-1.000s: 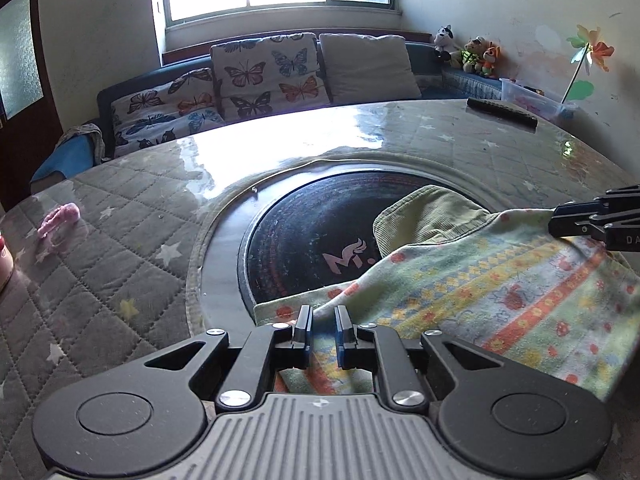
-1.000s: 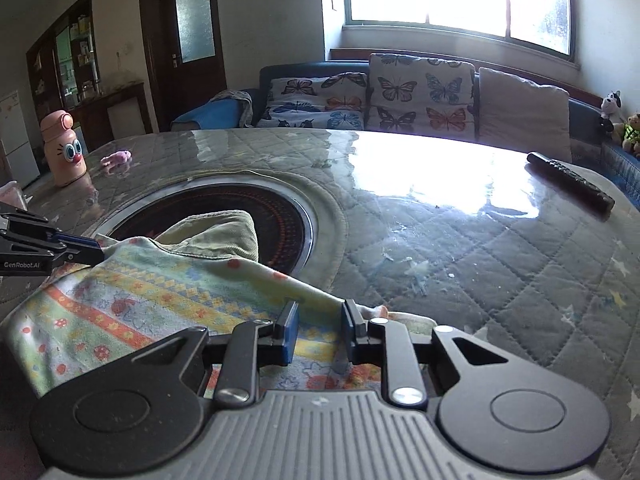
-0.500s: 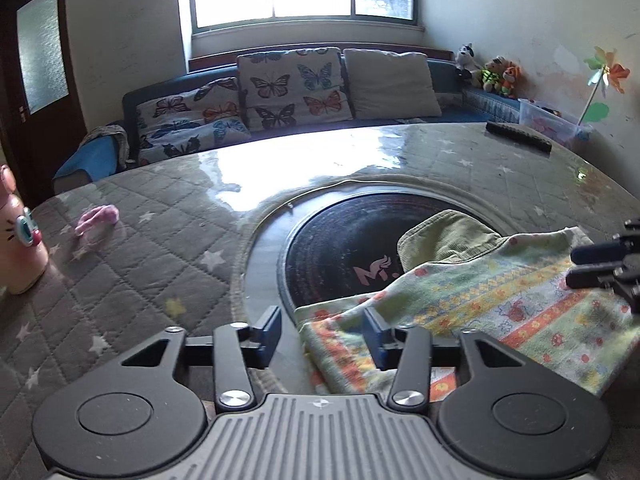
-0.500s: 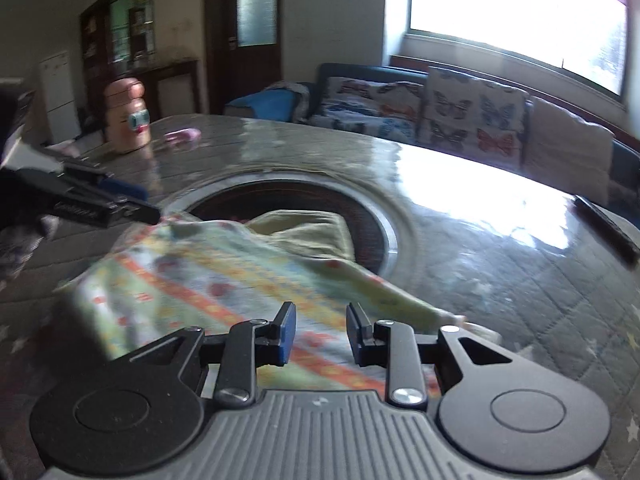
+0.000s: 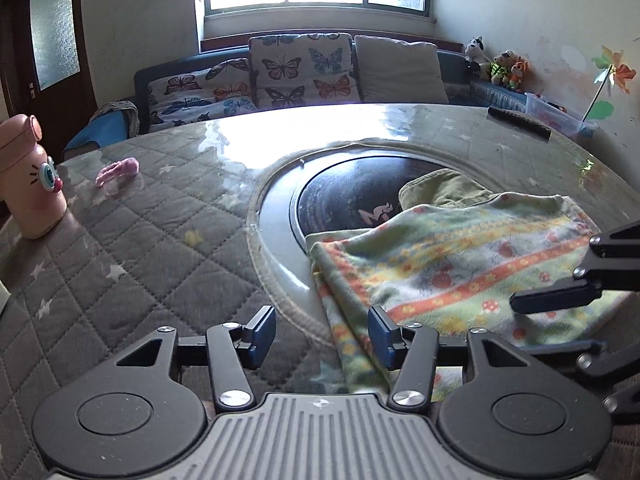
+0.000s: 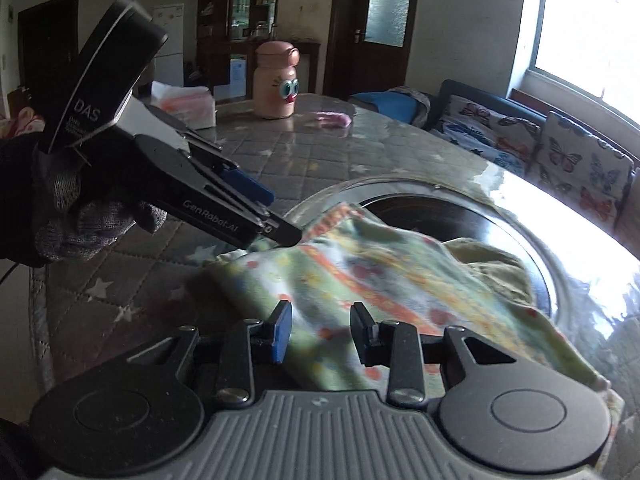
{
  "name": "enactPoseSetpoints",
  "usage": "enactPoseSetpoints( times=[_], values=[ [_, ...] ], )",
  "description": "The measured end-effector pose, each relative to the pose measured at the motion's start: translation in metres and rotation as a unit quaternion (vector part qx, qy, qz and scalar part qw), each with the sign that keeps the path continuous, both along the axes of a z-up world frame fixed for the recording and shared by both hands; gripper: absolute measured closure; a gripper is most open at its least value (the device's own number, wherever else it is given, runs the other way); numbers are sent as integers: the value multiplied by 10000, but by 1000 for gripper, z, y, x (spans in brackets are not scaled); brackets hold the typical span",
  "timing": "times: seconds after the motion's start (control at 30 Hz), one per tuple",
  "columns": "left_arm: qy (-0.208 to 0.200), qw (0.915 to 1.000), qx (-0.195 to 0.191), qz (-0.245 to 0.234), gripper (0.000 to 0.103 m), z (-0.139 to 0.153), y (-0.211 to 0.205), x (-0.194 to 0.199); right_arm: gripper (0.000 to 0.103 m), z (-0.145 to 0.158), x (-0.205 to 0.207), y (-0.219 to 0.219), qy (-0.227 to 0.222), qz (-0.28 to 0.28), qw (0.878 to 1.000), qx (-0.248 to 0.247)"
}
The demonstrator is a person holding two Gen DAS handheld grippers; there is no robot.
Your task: Fold clothes
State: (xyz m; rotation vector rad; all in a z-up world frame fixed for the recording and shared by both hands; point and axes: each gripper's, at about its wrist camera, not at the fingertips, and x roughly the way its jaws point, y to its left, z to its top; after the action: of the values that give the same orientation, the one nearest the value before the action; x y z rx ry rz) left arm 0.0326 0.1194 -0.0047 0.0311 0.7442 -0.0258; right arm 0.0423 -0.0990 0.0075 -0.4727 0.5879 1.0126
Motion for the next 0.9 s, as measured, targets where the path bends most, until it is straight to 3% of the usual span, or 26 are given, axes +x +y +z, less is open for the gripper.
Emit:
enactPoseSetpoints(
  times=[0.2, 0.47, 0.63, 0.8, 0.9],
  values=[
    [-79, 9996, -134, 221, 49, 7, 16, -7, 71, 8, -12, 7, -233, 176, 9995, -92],
    [-32, 9951, -820, 550, 47, 18, 34, -8, 70, 2, -31, 42, -378, 846, 9950, -369],
    [68, 9889, -1300, 719, 44, 17, 41, -8, 70, -2, -34, 50, -438, 807, 9949, -426],
    [221, 9768, -1918, 925, 41, 13, 40, -6, 92, -2, -36, 54, -436, 710, 9957, -394],
    [238, 9649, -2355, 1136, 36, 12, 43, -7, 93, 9, -33, 46, -314, 560, 9979, -117]
  ],
)
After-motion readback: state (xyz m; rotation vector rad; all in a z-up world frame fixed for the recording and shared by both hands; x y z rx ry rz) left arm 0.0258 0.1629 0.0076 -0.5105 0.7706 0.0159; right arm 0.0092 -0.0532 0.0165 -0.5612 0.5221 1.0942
